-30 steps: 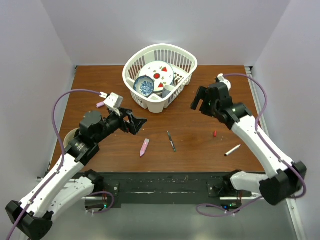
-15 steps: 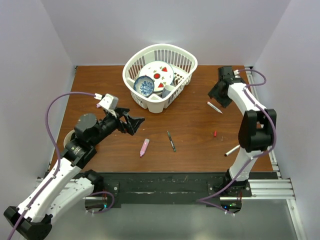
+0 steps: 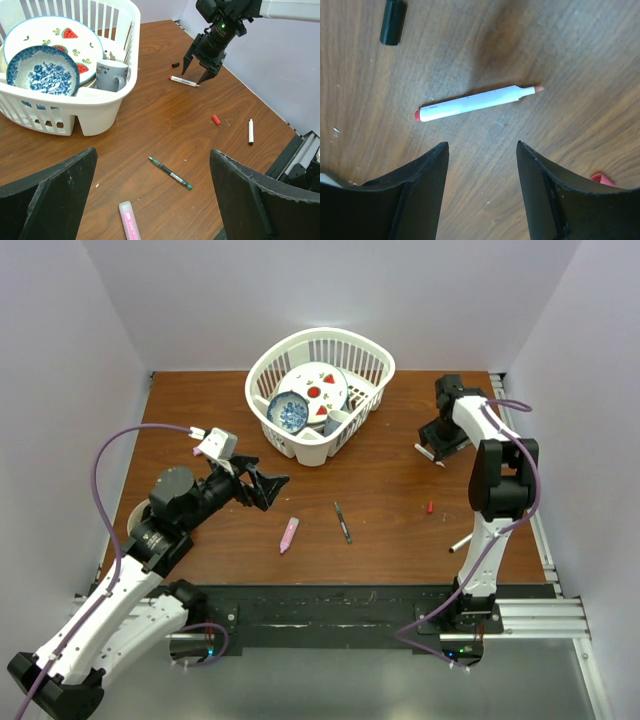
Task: Insert the pens into the pen caps
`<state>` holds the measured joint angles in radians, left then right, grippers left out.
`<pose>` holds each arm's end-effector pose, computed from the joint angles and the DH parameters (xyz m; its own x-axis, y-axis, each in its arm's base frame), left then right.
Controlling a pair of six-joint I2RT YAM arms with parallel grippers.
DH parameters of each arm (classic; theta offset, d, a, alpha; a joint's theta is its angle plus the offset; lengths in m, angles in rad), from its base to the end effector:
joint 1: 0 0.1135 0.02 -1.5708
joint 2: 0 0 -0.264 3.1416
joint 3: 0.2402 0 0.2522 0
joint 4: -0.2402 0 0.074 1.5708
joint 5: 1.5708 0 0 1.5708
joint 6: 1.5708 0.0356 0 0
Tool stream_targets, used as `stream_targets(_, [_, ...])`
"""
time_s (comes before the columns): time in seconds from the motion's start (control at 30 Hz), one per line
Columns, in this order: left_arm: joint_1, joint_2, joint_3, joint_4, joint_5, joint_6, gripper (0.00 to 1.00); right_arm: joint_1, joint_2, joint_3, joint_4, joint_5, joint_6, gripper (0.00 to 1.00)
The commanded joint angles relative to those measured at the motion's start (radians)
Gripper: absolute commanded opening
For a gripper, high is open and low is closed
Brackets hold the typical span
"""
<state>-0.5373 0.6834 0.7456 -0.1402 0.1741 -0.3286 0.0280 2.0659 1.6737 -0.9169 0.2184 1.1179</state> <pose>0.1384 -0.0896 0.3468 -0.2739 -0.2068 -0.9393 0.5959 0.7300 -0.3345 0.4229 0.0041 0.2026 -0.3967 0.8671 -0.3014 0.8808 0.4520 0.1411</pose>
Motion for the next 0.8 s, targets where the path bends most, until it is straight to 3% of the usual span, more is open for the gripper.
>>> stream_targets(0.0, [0.000, 0.002, 0.006, 0.024, -0.002, 0.026, 1.00, -0.013, 0.003, 0.060, -0.053, 0.033, 0.131, 0.60])
stream_targets(0.77, [0.000, 0.015, 0.005, 0.028, 0.015, 0.028, 1.00, -0.089, 0.099, 0.069, -0.023, -0.016, 0.220, 0.59])
